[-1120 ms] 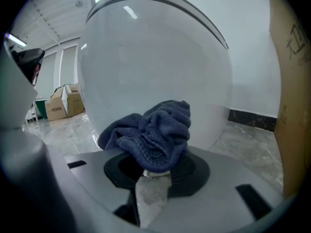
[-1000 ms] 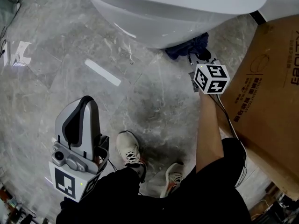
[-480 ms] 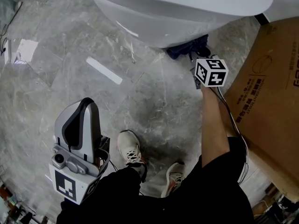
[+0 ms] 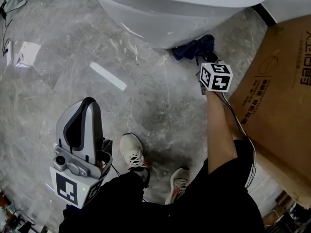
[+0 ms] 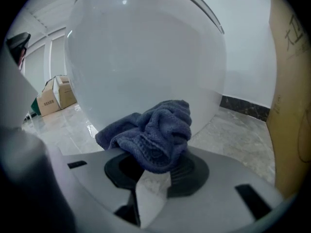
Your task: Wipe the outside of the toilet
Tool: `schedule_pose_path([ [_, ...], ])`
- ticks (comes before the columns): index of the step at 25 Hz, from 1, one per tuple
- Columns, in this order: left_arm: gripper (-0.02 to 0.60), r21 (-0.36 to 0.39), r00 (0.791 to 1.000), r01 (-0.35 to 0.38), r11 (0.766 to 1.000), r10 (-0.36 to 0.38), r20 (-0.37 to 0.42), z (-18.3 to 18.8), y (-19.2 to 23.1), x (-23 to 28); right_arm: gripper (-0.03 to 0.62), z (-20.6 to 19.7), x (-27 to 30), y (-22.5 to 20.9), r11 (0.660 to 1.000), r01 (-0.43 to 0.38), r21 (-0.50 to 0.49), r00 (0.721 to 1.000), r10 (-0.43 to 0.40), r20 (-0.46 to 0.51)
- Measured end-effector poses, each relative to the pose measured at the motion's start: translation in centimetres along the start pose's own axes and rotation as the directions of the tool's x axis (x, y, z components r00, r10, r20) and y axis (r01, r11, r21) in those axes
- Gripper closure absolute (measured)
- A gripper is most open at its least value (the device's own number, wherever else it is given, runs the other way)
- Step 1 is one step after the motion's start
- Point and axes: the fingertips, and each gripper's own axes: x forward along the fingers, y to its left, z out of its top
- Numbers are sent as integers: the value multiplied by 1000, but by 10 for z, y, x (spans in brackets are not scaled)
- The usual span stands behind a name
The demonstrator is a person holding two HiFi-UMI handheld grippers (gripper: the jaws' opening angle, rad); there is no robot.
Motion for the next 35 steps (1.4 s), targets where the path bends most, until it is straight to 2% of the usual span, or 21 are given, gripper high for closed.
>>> schedule_pose_path([
  [4, 571, 5, 1000, -27, 1000, 27, 9, 6, -3, 0, 482, 23, -17, -6, 1000, 2, 2, 1000, -2, 25],
  [9, 571, 36, 996, -74, 997, 76, -54, 3, 4, -10, 480, 57, -52, -10, 999, -1, -49, 999, 3, 35],
  [13, 571, 52, 985, -166, 985, 168, -39, 31, 28, -14, 480, 79, -95, -14, 1000, 0, 3, 997, 0, 81],
  [17, 571, 76, 977, -208, 975, 211, -27, 65, 37, -16, 480, 121, -151, -10, 1000, -13, 16, 982, 10, 190],
  [20, 571, 129, 972, -227, 965, 233, -31, 84, 36, -18, 479, 154, -196, -10, 1000, -15, 12, 959, 11, 283],
  [24, 571, 158, 964, -260, 952, 265, -8, 111, 41, -22, 479, 197, -252, -3, 999, -16, -31, 921, 27, 389],
  [30, 571, 197, 963, -268, 943, 270, 16, 151, 34, -34, 479, 253, -336, 9, 998, 22, -54, 843, 11, 538],
  [33, 571, 178, 964, -265, 948, 266, 18, 159, 32, -41, 479, 273, -369, 18, 997, 38, -71, 813, 10, 582],
  [35, 571, 159, 957, -288, 945, 288, 20, 165, 38, -47, 479, 281, -386, 22, 994, 69, -88, 795, -2, 607],
])
